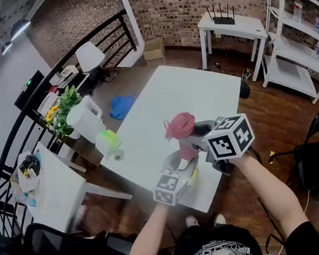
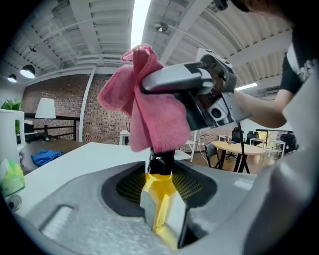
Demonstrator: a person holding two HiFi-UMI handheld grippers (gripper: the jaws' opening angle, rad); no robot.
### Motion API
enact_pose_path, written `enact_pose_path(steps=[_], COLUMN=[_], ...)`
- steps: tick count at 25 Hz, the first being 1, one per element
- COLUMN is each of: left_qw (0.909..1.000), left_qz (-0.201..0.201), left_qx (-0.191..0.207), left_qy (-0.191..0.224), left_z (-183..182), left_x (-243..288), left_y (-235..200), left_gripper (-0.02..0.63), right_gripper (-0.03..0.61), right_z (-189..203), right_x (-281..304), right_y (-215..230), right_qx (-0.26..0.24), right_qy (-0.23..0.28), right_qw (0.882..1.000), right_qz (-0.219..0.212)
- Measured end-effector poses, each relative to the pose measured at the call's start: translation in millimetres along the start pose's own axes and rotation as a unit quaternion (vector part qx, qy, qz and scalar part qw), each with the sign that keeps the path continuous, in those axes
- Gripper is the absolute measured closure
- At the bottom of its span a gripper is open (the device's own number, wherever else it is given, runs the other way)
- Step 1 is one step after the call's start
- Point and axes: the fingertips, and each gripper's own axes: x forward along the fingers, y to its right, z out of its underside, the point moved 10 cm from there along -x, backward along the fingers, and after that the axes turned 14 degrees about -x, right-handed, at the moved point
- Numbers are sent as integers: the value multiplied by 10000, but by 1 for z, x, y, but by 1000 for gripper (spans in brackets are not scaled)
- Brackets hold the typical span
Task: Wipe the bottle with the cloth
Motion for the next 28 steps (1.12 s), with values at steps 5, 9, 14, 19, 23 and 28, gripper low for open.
enact_pose_path(steps=[5, 9, 14, 19, 23, 28], left_qw=[10000, 9999, 9999, 9988, 9987, 9985], left_qz=[-18, -29, -118, -424, -474, -315], left_qx=[20, 93, 41, -199, -158, 10], left_qy=[-37, -71, -4, 118, 117, 453], left_z=[0, -1, -1, -5, -12, -47], left_x=[-1, 0, 0, -4, -5, -20], left_y=[-1, 0, 1, -5, 0, 19], left_gripper=[445, 445, 445, 479, 480, 480], right_gripper=[482, 482, 482, 482, 482, 482], right_z=[22, 35, 53, 114, 172, 210], right_x=[-3, -17, -45, -73, -58, -29], right_y=[8, 20, 26, 32, 21, 7], right_qx=[331, 454, 674, 1623, 2220, 2931], right_qy=[101, 87, 661, 1205, 827, 635], right_qw=[9994, 9986, 9933, 9714, 9637, 9494], right_qz=[35, 246, 670, 1245, 1234, 937])
